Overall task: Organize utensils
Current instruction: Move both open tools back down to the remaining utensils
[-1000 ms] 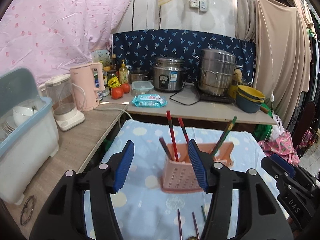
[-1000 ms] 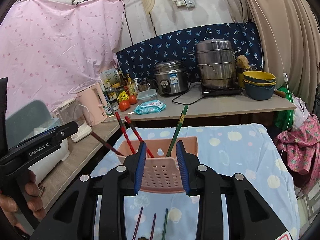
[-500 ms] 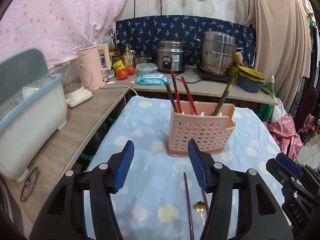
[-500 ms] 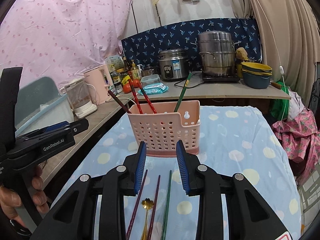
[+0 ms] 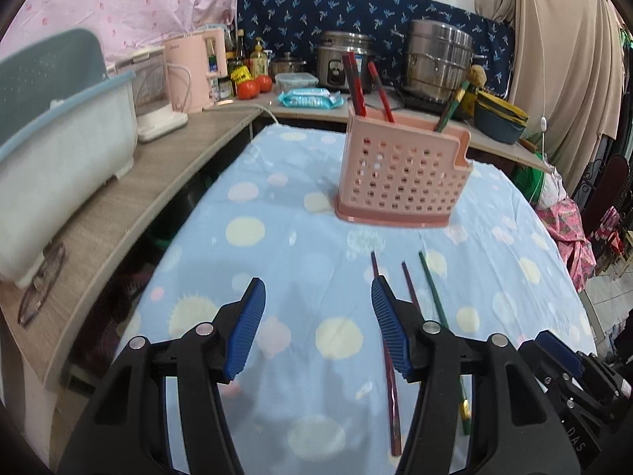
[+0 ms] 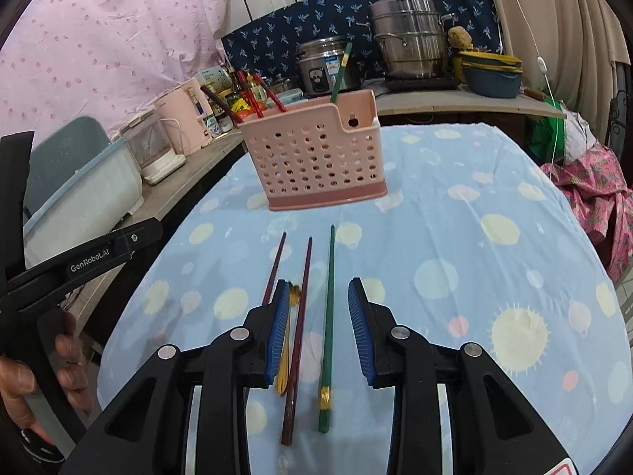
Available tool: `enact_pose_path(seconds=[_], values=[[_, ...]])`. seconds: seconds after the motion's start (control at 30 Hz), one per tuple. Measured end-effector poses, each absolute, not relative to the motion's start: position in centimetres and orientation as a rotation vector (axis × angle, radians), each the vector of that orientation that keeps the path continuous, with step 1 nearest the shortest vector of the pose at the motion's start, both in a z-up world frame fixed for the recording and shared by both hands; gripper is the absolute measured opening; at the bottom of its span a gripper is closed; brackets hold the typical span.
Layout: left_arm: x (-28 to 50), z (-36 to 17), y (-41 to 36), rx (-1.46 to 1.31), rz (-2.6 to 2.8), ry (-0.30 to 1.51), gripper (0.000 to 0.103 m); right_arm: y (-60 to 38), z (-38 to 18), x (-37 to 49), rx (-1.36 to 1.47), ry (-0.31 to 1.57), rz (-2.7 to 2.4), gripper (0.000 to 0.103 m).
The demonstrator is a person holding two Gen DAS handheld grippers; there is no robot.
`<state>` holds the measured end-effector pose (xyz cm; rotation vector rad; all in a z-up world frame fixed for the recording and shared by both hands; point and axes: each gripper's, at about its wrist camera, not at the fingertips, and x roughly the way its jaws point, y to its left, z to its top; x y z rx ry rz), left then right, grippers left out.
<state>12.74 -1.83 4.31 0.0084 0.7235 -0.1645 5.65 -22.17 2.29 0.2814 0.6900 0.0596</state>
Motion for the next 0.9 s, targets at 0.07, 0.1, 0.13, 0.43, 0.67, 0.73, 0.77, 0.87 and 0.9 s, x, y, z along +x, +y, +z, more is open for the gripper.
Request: enact_pose_path(seconds=[0.07,0.1,0.13,0.43,0.67,0.73,0.77,0.87,0.9], values=[[12.0,3.1,-1.8,0.004,-0.171,0.747,0.053,-22.0,1.0,5.0,0.295,0.720,0.061,0.031],[11.7,2.5,-1.9,0.008,-0.174,0.757,0.053,-21.8,0.5,4.8,0.294,0.730,0.058,0.031],[11.4,2.0,-1.9,0.012,-0.174,0.766,0.053,-21.6,0.0,4.4,0.289,0.740,0.053,0.031],[9.5,-1.2,-2.6,0.028,-0.202,0.844,0.053,-20.2,-3.5,2.8,0.261,0.805,0.042,0.031],[8.8,-2.9,-3.3,0.036,-0.217,0.887,0.053,-19.6,-4.6,2.6,0.248,0.824,0.043,0.027],[8.7,-3.2,-3.4,0.039,-0.220,0.895,0.053,-19.5,-4.8,2.6,0.243,0.827,0.040,0.026],[8.6,-3.3,-3.5,0.041,-0.220,0.897,0.053,-19.4,-5.0,2.6,0.242,0.830,0.040,0.025],[8.5,-3.7,-3.5,0.043,-0.221,0.906,0.053,-19.2,-5.4,2.8,0.239,0.840,0.040,0.019],[8.5,-3.8,-3.5,0.043,-0.220,0.909,0.053,-19.2,-5.4,2.9,0.238,0.840,0.038,0.019]])
